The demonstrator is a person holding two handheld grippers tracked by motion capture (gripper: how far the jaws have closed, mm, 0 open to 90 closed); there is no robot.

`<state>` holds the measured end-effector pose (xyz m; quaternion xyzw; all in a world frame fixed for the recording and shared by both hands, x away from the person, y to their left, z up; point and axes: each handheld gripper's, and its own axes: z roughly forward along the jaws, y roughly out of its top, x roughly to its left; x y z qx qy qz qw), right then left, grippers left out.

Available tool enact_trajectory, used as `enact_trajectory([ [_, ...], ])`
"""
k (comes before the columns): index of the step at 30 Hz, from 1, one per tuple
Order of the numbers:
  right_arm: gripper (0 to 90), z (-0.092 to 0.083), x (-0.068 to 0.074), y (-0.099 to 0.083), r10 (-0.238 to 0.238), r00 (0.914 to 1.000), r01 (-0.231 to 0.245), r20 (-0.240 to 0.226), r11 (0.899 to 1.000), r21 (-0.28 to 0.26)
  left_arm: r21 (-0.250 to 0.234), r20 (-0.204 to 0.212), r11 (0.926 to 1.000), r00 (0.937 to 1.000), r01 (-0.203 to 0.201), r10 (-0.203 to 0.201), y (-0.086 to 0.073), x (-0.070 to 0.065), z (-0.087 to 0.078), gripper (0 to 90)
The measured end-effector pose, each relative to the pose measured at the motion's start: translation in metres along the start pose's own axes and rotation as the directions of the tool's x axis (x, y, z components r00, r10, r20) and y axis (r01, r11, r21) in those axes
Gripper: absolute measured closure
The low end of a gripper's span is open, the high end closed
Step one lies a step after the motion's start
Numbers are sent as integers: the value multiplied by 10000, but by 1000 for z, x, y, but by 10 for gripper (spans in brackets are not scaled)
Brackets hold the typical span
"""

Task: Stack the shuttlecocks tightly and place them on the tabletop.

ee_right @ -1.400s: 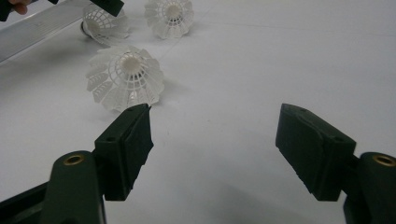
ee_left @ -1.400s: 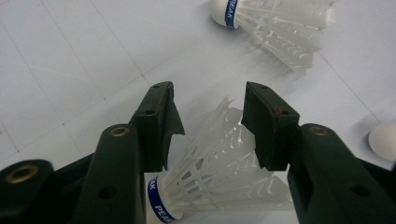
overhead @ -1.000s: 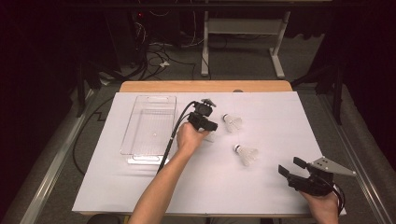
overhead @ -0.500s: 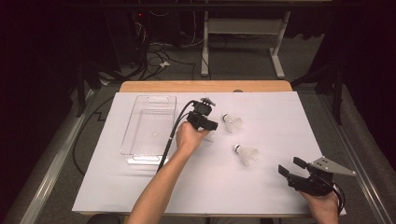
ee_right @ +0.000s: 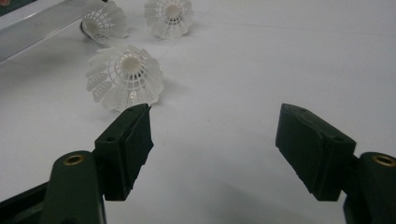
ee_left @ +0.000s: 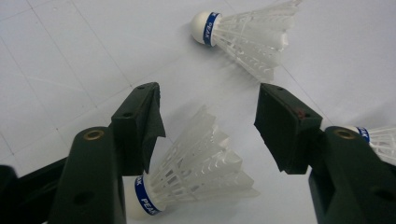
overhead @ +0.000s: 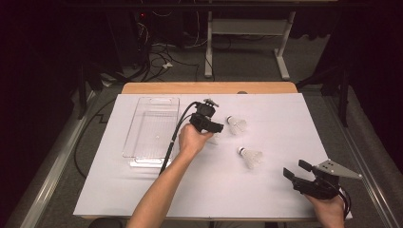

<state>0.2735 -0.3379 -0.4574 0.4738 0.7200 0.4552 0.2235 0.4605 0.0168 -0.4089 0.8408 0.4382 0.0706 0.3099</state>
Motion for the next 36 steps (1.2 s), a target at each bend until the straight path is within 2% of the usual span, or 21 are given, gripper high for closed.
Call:
enact_trajectory([
  [9, 275, 1, 0, 0, -34, 10000, 33, 53, 10000, 27, -103, 170, 9999, 9999, 7, -5, -7, 1, -4, 383],
  [16, 276, -1, 0, 0, -3, 10000, 3, 89, 10000, -3, -304, 268, 9993, 9994, -224, 232, -10, -4, -13, 351],
  [24, 276, 0, 0, 0, -46, 10000, 46, 76, 10000, 24, -388, 490, 9991, 9986, -193, 212, -13, -7, -19, 332],
  [36, 278, 0, 0, 0, -57, 10000, 57, 43, 10000, 47, -490, 545, 9983, 9980, -304, 330, -15, -15, -28, 305],
])
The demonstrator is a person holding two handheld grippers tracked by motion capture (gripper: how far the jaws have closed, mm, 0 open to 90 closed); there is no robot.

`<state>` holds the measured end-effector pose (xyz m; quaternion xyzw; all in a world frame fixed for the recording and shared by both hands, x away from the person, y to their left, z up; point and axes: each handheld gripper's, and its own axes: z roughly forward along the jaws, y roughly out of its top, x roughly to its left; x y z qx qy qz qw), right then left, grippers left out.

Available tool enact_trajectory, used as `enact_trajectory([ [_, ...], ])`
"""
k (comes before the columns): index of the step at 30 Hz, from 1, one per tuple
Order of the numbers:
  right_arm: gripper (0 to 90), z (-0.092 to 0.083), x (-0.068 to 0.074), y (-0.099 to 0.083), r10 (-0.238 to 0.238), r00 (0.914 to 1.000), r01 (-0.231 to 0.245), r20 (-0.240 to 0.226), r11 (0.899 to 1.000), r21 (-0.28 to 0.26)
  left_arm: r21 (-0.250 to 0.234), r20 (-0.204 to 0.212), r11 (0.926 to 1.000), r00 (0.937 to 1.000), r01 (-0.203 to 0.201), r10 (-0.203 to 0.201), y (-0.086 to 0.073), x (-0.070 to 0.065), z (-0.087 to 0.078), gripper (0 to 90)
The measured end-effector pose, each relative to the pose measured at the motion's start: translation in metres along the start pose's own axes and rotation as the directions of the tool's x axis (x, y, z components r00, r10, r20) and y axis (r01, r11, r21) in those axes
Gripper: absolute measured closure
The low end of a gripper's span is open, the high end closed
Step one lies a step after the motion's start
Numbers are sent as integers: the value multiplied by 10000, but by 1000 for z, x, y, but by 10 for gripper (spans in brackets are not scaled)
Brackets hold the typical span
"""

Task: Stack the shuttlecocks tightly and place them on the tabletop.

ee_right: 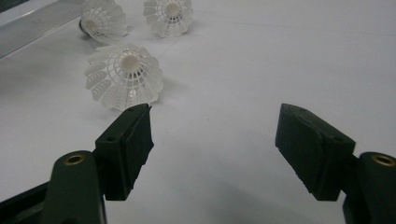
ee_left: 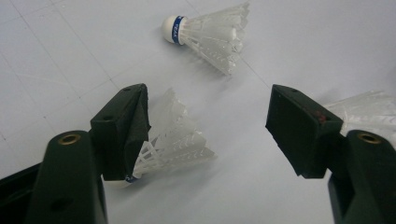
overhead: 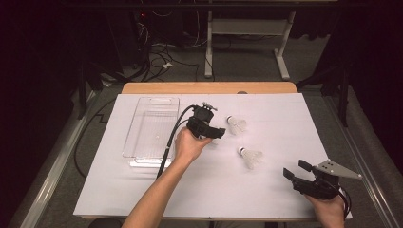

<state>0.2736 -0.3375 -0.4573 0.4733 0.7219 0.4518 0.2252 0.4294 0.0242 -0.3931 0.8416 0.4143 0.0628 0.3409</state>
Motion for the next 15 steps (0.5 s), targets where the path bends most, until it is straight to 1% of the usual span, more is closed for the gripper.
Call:
enact_trajectory([
  [3, 277, 0, 0, 0, 28, 10000, -28, 0, 10000, 66, 132, 60, 9999, 10000, 60, -61, -1, -1, 2, 295],
  [7, 277, 0, 1, 0, 29, 10000, -29, 0, 10000, 70, 116, 22, 9999, 10000, 91, -91, -5, -2, 2, 292],
  [10, 277, 0, 1, 0, 30, 10000, -30, 0, 10000, 39, 191, 12, 9998, 10000, 48, -48, -7, -4, 2, 288],
  [15, 276, 1, 0, 0, 77, 10000, -77, -20, 10000, 53, 113, 82, 9999, 10000, -45, 44, -8, -8, -2, 278],
])
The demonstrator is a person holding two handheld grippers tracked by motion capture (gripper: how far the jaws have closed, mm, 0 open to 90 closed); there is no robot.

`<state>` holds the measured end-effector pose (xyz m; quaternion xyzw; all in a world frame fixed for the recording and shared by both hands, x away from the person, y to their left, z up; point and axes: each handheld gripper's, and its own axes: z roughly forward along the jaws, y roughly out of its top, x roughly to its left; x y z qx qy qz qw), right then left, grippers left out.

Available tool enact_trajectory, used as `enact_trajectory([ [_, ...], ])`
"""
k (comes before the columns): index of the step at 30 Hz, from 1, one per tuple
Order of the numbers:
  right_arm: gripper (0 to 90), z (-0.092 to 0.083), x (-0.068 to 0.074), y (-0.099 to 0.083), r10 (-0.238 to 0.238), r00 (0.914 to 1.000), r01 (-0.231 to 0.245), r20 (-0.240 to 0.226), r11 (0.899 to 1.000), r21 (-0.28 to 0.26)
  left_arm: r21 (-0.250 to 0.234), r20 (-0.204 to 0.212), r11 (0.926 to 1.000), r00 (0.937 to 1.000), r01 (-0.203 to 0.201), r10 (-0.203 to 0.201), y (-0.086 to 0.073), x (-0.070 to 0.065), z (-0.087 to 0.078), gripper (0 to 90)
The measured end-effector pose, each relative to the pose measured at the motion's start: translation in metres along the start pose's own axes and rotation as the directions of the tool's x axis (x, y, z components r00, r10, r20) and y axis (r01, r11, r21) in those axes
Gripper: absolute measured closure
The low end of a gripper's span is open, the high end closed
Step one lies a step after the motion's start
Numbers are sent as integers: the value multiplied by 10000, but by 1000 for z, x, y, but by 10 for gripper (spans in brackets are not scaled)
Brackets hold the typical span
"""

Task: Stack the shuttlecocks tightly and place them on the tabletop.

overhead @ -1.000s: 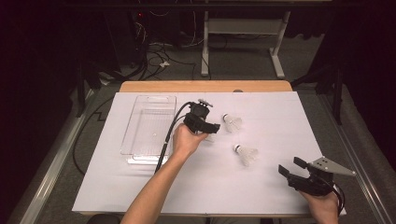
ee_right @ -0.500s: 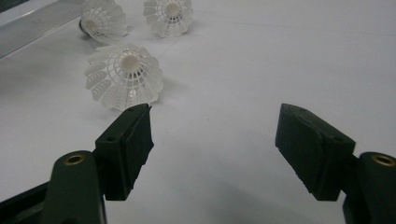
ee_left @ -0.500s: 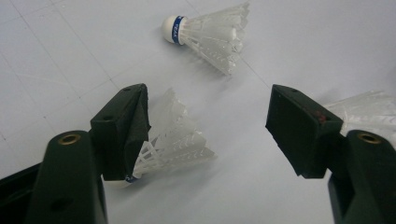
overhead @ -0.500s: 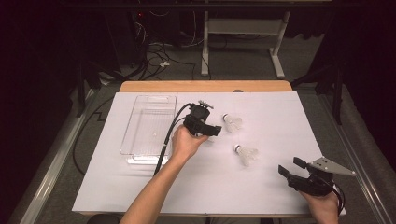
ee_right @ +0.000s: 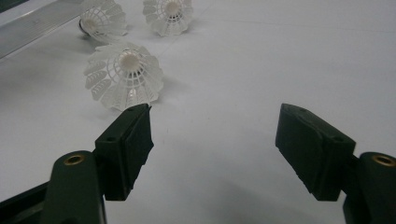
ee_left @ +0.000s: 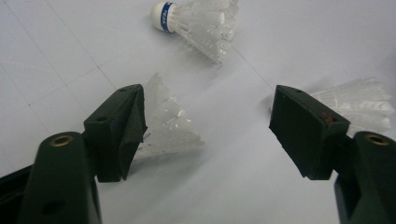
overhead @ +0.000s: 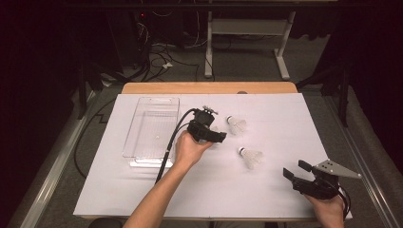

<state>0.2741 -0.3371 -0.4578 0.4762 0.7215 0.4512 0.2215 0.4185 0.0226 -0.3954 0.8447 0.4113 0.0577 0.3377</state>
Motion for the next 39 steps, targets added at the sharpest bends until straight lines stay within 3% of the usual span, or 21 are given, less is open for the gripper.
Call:
enact_trajectory([
  [11, 276, 0, 0, 0, -17, 10000, 17, 19, 10000, 1, 62, -20, 9997, 9997, -243, 244, -8, -6, -4, 270],
  [39, 276, -1, 1, 0, -45, 10000, 45, 51, 10000, -14, 30, 153, 9995, 9994, -302, 302, -35, -9, -17, 258],
])
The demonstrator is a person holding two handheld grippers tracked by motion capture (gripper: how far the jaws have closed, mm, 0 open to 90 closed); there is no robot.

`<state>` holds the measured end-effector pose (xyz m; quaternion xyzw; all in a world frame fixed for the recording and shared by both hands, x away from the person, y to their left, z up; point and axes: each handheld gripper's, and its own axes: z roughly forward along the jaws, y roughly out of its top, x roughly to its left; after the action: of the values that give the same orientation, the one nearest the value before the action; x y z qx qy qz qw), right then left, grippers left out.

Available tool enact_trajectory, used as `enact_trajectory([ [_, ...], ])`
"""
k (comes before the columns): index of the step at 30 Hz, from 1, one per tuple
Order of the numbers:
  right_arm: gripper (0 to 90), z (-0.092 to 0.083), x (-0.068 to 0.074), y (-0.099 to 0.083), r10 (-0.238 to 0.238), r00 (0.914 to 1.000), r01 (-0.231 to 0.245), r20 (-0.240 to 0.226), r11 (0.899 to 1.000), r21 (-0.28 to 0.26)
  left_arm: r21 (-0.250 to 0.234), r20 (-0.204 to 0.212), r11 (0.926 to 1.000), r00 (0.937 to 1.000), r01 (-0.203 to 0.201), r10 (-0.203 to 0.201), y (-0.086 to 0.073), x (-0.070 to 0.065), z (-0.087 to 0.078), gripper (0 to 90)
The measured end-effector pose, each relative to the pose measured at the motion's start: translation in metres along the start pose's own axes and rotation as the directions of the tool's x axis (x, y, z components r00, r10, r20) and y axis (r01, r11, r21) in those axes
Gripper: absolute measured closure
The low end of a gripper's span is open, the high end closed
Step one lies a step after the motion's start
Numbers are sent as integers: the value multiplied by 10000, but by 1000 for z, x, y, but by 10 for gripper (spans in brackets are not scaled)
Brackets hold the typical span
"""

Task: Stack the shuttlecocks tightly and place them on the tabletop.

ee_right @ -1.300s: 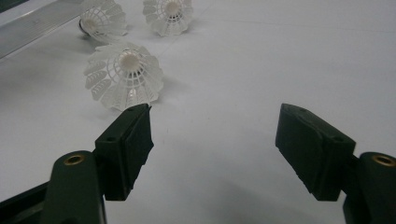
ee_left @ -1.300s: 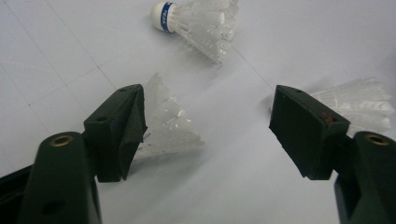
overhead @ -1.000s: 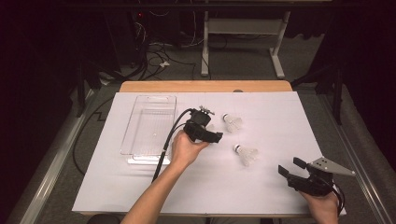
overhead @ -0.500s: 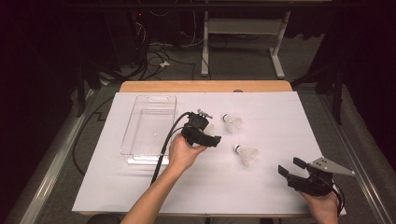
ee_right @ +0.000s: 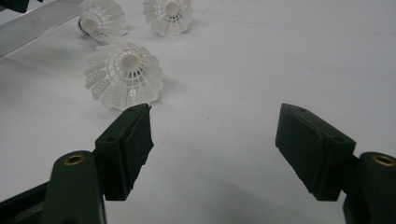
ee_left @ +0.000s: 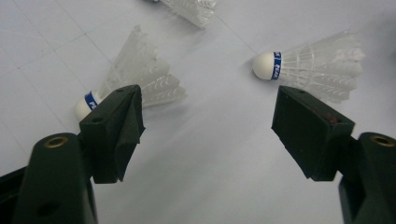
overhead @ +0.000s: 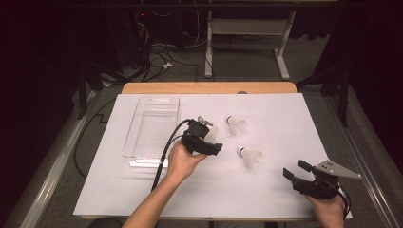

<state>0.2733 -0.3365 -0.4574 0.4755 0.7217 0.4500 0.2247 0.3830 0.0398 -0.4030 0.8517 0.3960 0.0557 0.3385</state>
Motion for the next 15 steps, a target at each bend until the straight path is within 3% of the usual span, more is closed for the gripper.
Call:
enact_trajectory([
  [15, 276, 0, 0, 0, -17, 10000, 17, 1, 10000, 3, 121, -87, 9997, 9997, -223, 224, -14, -6, -3, 261],
])
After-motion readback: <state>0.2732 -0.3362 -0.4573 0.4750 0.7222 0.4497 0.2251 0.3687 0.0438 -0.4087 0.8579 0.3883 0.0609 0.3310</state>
